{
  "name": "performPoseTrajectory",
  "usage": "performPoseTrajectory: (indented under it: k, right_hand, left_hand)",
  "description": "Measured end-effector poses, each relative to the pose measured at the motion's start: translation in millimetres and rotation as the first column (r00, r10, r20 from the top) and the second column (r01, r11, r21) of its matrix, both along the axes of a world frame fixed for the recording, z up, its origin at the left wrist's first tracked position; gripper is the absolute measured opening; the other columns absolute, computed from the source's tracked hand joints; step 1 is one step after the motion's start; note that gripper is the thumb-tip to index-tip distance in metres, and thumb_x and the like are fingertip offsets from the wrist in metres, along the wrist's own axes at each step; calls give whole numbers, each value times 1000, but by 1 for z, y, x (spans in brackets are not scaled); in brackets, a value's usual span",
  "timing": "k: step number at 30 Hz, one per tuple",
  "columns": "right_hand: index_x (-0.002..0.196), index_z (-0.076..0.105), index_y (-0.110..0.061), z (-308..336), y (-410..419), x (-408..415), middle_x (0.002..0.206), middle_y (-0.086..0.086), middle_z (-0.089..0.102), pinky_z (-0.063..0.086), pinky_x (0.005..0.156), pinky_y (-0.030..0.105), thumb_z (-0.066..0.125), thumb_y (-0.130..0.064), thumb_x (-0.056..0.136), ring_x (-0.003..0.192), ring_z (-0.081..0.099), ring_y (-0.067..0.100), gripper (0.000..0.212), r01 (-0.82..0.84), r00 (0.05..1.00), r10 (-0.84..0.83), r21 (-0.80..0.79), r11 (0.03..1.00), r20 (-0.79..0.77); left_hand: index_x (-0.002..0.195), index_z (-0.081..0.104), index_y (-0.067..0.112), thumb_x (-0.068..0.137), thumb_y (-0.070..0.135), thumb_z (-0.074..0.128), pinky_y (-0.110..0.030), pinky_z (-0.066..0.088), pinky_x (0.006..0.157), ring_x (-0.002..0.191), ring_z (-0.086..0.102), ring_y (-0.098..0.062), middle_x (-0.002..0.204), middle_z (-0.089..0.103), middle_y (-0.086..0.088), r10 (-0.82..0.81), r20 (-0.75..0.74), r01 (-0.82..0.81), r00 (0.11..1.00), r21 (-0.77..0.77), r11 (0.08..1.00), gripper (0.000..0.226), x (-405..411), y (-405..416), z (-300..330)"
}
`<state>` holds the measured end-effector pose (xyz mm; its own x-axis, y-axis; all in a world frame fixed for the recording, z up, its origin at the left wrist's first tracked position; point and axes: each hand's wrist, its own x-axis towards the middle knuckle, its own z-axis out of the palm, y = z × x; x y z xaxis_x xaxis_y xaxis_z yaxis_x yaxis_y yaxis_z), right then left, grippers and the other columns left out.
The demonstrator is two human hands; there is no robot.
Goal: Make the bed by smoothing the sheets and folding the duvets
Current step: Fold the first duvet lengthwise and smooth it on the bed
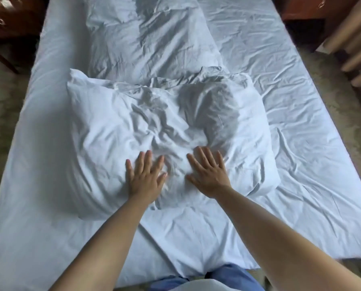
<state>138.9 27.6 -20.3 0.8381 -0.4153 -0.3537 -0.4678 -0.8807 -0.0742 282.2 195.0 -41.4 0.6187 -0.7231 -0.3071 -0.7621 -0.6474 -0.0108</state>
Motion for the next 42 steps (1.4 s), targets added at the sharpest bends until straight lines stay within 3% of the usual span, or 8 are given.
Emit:
performPoseTrajectory:
  k: [3,8,15,21,26,33,38,42]
  right_hand:
    - [152,-2,-37,-17,-15,6,160,-1,-14,-15,114,47,13,-74,85,147,-15,17,78,20,998,-19,3,1000,-52]
    - [152,-3,-37,-41,-25,26,159,-2,-19,-13,115,52,24,-74,88,146,-20,16,78,55,971,-23,132,990,-237]
    - [152,-3,-37,-49,5,-6,161,1,-10,-12,115,41,1,-68,80,149,-6,19,78,-30,1000,29,61,998,13]
    - [152,-10,-32,-62,-11,-27,160,-2,-17,-23,111,35,6,-75,82,146,-18,13,83,-78,989,81,30,997,-125]
    - [152,-4,-34,-32,-32,12,159,-1,-17,-25,110,43,0,-72,82,146,-18,19,80,-70,997,69,-40,997,-26]
    - [153,9,-32,-10,-96,67,161,0,-5,-17,113,46,30,-60,95,148,-11,20,67,-142,990,143,-127,982,-2]
    - [152,15,-34,-18,-123,113,161,5,2,-20,111,44,2,-68,77,149,-2,22,84,-92,994,101,-156,983,52]
    - [152,12,-35,-34,-159,143,161,3,-2,-31,107,36,10,-71,79,149,-5,20,81,-92,993,102,-146,985,58]
  left_hand:
    - [143,39,35,88,61,30,-62,7,109,141,30,-30,151,38,-10,17,35,-18,999,33,999,61,10,-4,-18]
    - [150,-3,42,92,66,13,-59,-8,111,147,-12,-25,161,-9,-3,16,34,-21,999,140,990,64,17,-11,-37]
    - [145,39,30,90,54,29,-55,20,110,140,33,-29,154,32,-9,-152,44,153,987,-18,988,60,4,14,-33]
    - [149,30,26,88,69,9,-46,6,115,144,24,-29,156,25,-14,-82,-66,92,994,158,983,77,10,27,-44]
    - [149,-14,37,92,60,-4,-52,-12,115,146,-18,-21,159,-19,0,-64,15,59,998,224,973,62,23,-6,-11]
    - [150,-11,38,98,57,11,-64,-7,110,145,-20,-25,158,-21,0,-93,65,83,994,136,987,60,87,-68,22]
    - [147,-17,39,93,64,8,-68,-10,105,144,-24,-28,156,-27,1,-103,123,89,987,112,990,64,124,-112,3]
    - [148,2,39,86,70,2,-68,-9,106,147,-9,-30,161,-7,-2,-119,209,112,971,44,993,70,159,-126,-23]
